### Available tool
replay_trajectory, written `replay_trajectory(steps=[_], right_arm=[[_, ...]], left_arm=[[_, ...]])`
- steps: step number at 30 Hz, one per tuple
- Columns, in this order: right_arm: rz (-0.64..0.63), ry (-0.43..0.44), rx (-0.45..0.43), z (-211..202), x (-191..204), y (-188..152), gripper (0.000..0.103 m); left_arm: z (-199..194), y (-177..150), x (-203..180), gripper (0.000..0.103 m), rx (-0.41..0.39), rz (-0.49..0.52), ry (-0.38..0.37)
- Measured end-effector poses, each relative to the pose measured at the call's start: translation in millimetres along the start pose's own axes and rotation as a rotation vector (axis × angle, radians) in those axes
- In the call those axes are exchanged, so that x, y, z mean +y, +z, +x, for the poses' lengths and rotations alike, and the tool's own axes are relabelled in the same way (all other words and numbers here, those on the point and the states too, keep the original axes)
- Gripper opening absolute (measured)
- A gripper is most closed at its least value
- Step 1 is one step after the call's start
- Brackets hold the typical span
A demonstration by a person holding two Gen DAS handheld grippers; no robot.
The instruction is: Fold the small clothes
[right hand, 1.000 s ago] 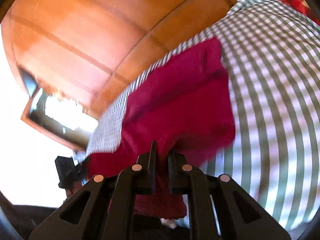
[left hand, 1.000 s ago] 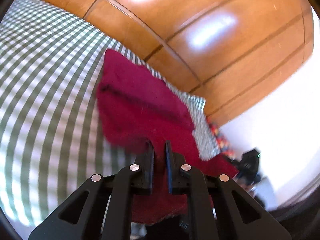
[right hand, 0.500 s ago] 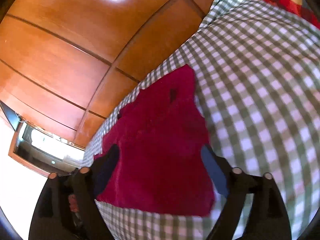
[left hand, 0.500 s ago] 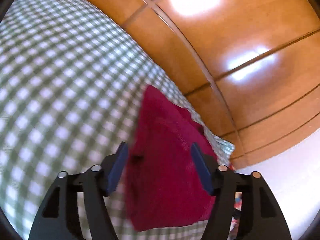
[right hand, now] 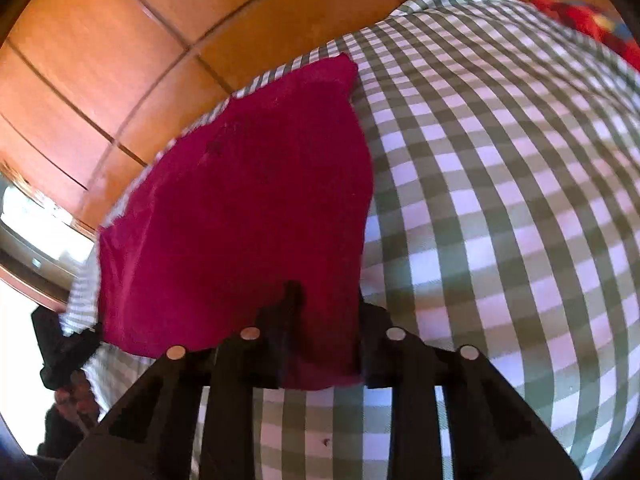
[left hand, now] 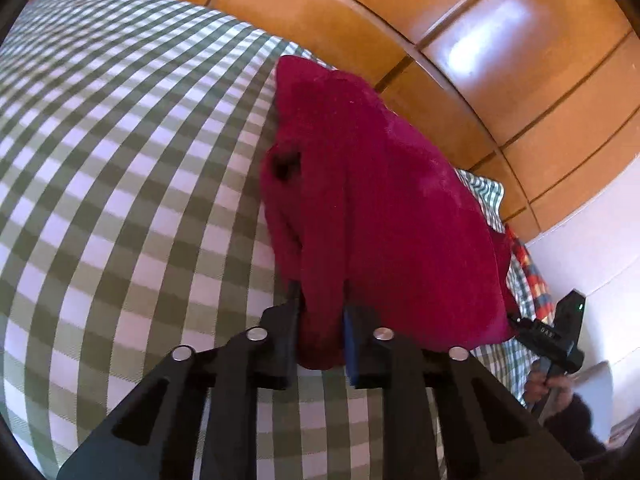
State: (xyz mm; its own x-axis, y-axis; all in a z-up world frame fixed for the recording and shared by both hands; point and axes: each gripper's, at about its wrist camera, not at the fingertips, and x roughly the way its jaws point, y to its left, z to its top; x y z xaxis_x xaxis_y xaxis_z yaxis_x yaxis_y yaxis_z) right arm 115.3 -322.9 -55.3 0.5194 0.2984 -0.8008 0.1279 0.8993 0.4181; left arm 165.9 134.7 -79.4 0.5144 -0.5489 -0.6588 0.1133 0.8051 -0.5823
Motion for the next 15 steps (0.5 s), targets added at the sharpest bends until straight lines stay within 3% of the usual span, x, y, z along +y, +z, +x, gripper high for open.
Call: replay_trajectory(steps=[4,15], right_arm=[[-0.020,0.021,0.024,-8,4,-8,0.014],[-0.127,0.028,0.194,-75,3,-105,0.014]], left_arm=[[-18,-10,2,0.011,-0.012,0.004,-0.018],[-83,-99,-2,0.011,0.047,0.037,-0.030]])
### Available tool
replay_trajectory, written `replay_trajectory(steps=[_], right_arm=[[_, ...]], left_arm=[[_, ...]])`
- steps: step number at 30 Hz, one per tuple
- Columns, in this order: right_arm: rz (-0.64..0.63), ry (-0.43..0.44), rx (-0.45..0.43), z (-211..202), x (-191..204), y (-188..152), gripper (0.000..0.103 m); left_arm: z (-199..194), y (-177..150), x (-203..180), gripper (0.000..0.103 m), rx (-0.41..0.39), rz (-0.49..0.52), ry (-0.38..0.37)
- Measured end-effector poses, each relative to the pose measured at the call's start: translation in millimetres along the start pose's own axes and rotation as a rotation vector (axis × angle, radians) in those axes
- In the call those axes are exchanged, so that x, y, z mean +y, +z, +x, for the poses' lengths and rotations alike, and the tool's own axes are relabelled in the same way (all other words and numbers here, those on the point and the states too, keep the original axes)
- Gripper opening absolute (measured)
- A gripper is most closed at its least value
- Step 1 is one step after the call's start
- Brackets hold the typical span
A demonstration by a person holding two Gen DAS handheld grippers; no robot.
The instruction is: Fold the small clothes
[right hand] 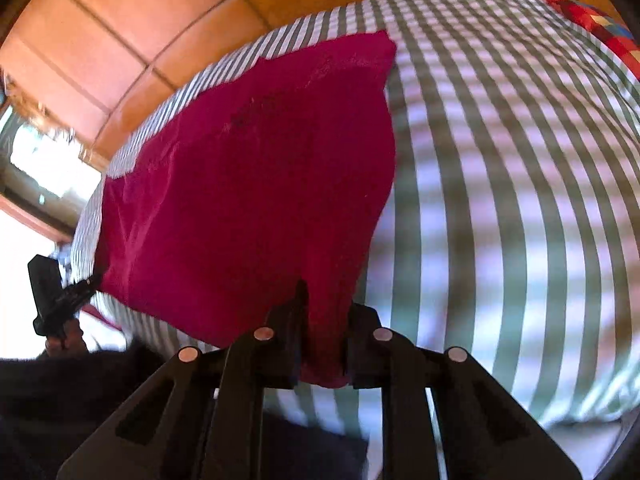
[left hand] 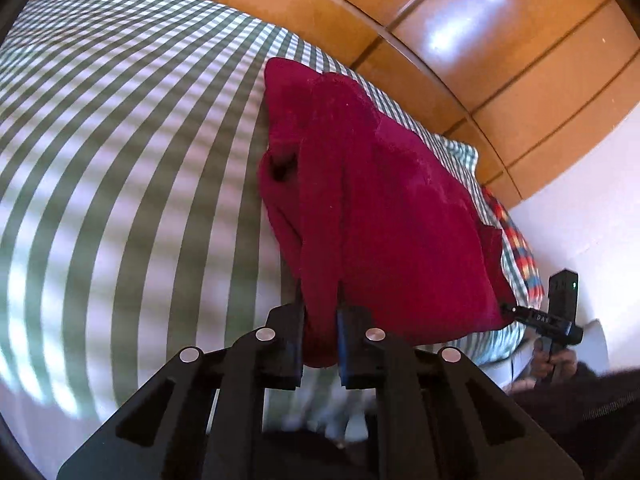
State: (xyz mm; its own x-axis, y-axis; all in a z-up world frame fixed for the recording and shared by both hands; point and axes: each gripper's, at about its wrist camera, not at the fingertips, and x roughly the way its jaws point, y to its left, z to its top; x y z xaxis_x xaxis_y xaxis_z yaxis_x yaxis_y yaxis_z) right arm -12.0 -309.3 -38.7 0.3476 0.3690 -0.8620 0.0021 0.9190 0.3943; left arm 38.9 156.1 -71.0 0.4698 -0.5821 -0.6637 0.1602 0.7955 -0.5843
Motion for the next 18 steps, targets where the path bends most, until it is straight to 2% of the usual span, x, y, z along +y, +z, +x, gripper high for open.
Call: replay_trajectory(steps=[2,4,6,9,13,14,16,17,18], right_arm=[[-0.001,-0.012,0.007,-1,-1,-2,0.019],[0.018,-0.018,-0.012,-9,-5,2,0.042],[0.042,-0.017,-0.075,-29,-13,3,0.060],[0.015,-0.066,-0.165,-49,-13,17,0.063],[-0.008,-0.149,-0.236,-47,-8,41,0.068],[-0.018,-0.153,-0.236,-41,-6,47,0.068],[-0.027,-0.171,-0.229,-28,0,53,0.058],[-0.030,-0.177,-0.223,-23,0,56,0.049],[-0.030,-0.177,-0.218,-16,3,59,0.046]], left_arm=[[-5,-12,0,0.012,0.007,-0.022,-0.002],[-11,-16,-2,0.015,0.005,-0.023,0.013],[-19,-12,-4,0.015,-0.011,-0.024,0.007],[-39,-2,0,0.015,-0.076,-0.017,0.027],[-47,19,5,0.016,-0.138,0.000,0.083],[-46,26,6,0.027,-0.153,0.001,0.080],[-43,36,8,0.036,-0.171,0.004,0.080],[-40,41,8,0.036,-0.173,0.009,0.075],[-35,48,8,0.036,-0.167,0.016,0.065]])
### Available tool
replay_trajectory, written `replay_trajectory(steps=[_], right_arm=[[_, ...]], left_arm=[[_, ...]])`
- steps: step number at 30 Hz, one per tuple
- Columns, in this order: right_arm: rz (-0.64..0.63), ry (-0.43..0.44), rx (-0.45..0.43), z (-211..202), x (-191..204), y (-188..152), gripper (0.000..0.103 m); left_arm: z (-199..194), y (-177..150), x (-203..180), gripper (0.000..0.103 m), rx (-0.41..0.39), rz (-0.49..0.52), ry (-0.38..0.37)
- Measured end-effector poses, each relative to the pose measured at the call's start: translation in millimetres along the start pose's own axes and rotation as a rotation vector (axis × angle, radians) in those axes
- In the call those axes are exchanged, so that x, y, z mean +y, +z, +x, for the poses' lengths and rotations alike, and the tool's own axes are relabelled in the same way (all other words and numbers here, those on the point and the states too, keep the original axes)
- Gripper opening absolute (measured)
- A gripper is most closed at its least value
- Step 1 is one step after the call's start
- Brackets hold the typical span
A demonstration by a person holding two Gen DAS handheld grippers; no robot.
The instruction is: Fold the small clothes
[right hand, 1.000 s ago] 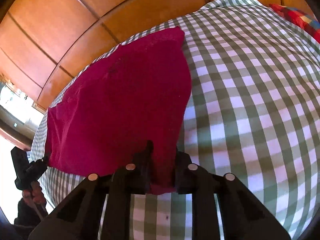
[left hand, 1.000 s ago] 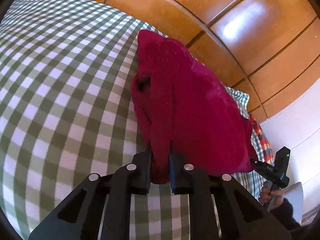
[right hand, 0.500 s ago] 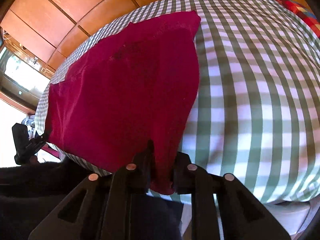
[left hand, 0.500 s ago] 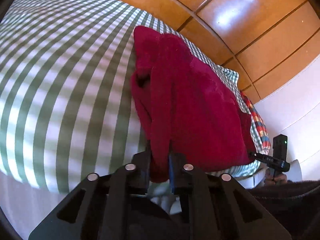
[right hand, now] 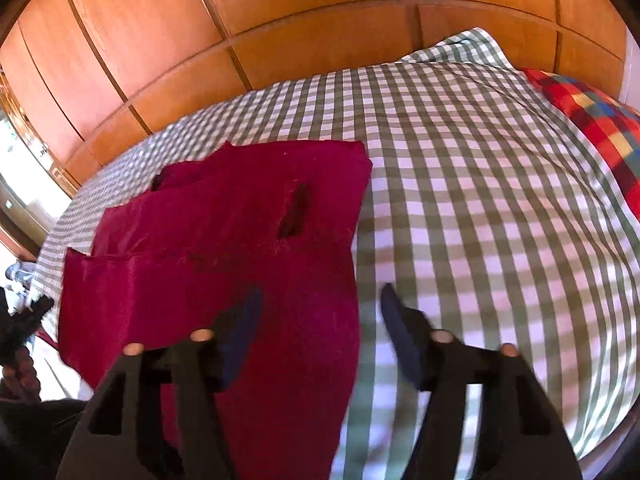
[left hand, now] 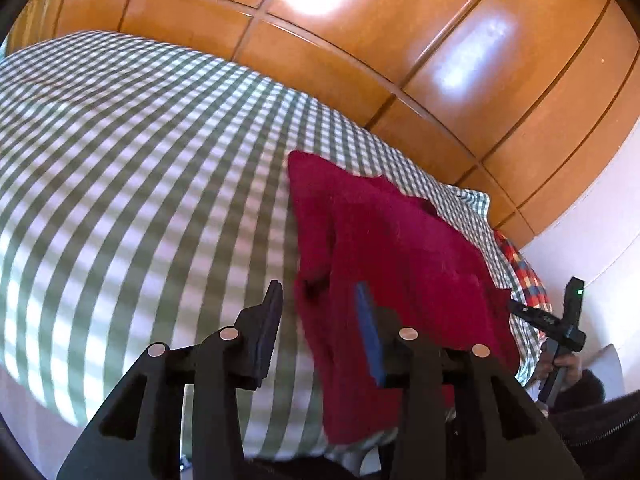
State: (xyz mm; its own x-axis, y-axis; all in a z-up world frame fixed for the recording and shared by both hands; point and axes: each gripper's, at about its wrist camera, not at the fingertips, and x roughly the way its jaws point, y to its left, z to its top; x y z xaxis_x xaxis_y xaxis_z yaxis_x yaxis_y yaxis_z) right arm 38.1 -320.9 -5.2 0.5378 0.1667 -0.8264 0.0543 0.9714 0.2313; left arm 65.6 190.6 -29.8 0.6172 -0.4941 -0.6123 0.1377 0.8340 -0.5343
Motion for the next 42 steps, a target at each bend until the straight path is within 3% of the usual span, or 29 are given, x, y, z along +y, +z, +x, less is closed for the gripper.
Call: replay_trajectory(steps=[4,6,10,12,13,14,16,23,29,37,42], right_arm=[[0.001,-0.016,0.008,17,5,6,0.039],[-0.004,-0.029,0.002,23,11,11,0.031],[-0.016,-0.039,-0.006,22,13,14,0.021],[-0.027,-0.041,-0.014,19,15,14,0.016],[-0.030,-0.041,-0.018,18,16,15,0.012],[-0.040,-0.041,-0.023,16,18,15,0.011],[-0.080,-0.051,-0.030,11,25,13,0.009],[-0.117,-0.006,-0.109,-26,38,16,0.008],[-0.112,0.021,-0.193,-44,41,46,0.008],[-0.047,-0.005,-0.182,10,31,113,0.008],[-0.018,-0.055,-0.117,62,22,138,0.008]], left_arm=[[25,14,-5,0.036,0.028,0.009,-0.037],[36,16,-13,0.046,0.049,0.009,-0.068],[47,16,-29,0.046,0.080,0.041,-0.109],[52,15,-36,0.034,0.086,0.075,-0.101],[55,14,-39,0.015,0.089,0.093,-0.089],[55,13,-43,0.009,0.086,0.115,-0.062],[49,11,-46,0.008,0.066,0.130,-0.051],[-3,10,-58,0.008,-0.038,0.159,-0.089],[-19,34,-63,0.008,-0.110,0.176,-0.091],[37,96,-52,0.008,-0.103,0.166,-0.010],[94,130,-34,0.008,-0.023,0.121,0.037]])
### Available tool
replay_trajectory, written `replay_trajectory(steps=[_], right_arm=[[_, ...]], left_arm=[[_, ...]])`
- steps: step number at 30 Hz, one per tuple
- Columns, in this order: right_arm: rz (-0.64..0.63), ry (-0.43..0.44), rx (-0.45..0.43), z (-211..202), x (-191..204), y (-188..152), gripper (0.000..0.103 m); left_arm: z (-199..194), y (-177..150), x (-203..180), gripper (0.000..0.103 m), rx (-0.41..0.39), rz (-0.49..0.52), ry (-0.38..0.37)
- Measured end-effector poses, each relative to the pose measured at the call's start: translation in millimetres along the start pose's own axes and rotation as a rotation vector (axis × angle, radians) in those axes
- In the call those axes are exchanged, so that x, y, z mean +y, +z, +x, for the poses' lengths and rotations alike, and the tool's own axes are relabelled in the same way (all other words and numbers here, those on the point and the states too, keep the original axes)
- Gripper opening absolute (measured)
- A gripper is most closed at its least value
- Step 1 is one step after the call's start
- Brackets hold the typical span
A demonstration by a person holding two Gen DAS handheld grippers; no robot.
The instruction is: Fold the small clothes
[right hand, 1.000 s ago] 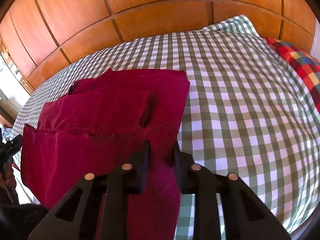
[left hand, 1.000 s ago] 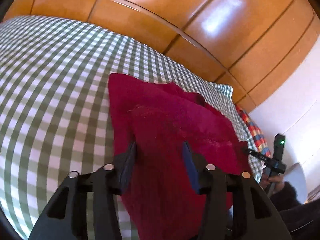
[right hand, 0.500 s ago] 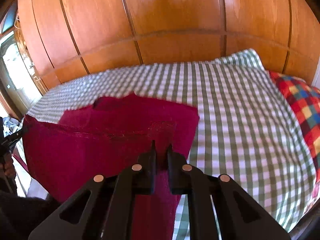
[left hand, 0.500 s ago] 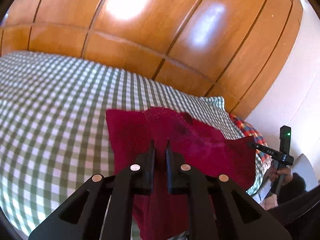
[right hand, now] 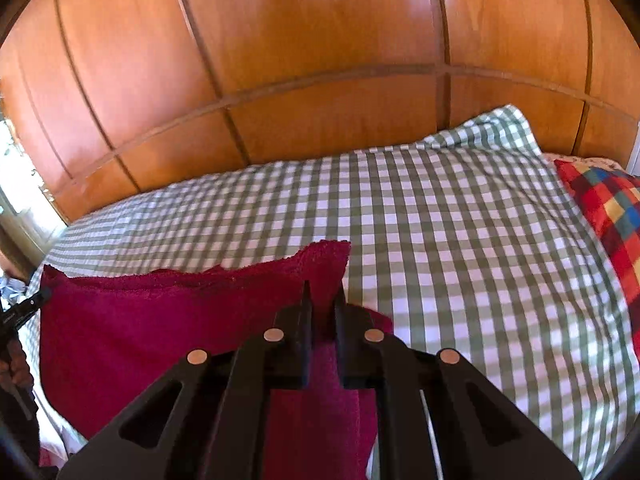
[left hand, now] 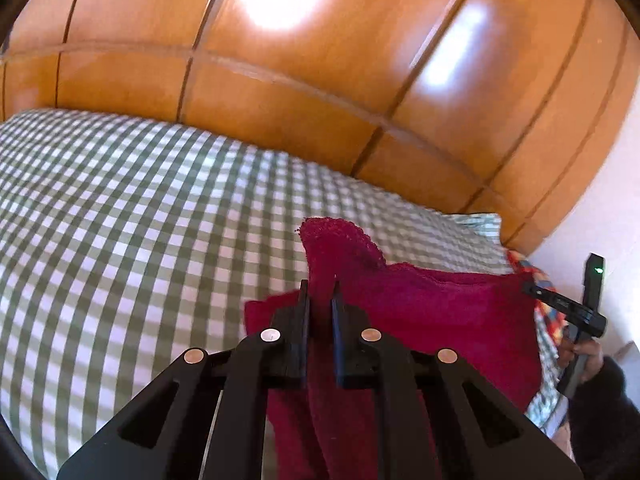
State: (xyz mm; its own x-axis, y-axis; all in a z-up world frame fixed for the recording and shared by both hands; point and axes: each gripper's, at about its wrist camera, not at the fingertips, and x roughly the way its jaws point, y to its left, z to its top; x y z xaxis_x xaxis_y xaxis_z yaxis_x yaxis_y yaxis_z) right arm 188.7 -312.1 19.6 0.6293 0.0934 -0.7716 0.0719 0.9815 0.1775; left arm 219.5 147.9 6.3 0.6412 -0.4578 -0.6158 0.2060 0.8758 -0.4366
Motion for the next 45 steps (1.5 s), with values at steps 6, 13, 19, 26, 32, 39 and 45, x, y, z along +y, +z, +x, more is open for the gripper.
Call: replay_trajectory(steps=[6,13,19,26,32,39,45], right_arm=[[0.051,-0.037,0.110,54,-12,-10,0.009],[0.100,-0.003,0.032,26,-25,-28,0.072],[0.086,0.080,-0.017,-23,-11,-69,0.078],[-0.020,0.142,0.001,-47,46,-111,0.078],[-0.097,0.136,0.079,-25,88,-136,0.078],[-0.137,0.074,0.100,-10,100,-140,0.079],[-0.132,0.070,0.110,-11,98,-136,0.079]], left_arm=[[62,2,15,0.008,0.139,-0.030,0.075],[16,0,24,0.021,0.111,-0.083,-0.062],[-53,-41,11,0.021,0.104,0.022,-0.152],[-91,-108,-13,0.021,0.163,0.124,-0.143],[-73,-141,-26,0.021,0.184,0.197,-0.043],[-57,-140,-37,0.021,0.160,0.253,0.004],[-46,-135,-41,0.018,0.147,0.320,0.043]])
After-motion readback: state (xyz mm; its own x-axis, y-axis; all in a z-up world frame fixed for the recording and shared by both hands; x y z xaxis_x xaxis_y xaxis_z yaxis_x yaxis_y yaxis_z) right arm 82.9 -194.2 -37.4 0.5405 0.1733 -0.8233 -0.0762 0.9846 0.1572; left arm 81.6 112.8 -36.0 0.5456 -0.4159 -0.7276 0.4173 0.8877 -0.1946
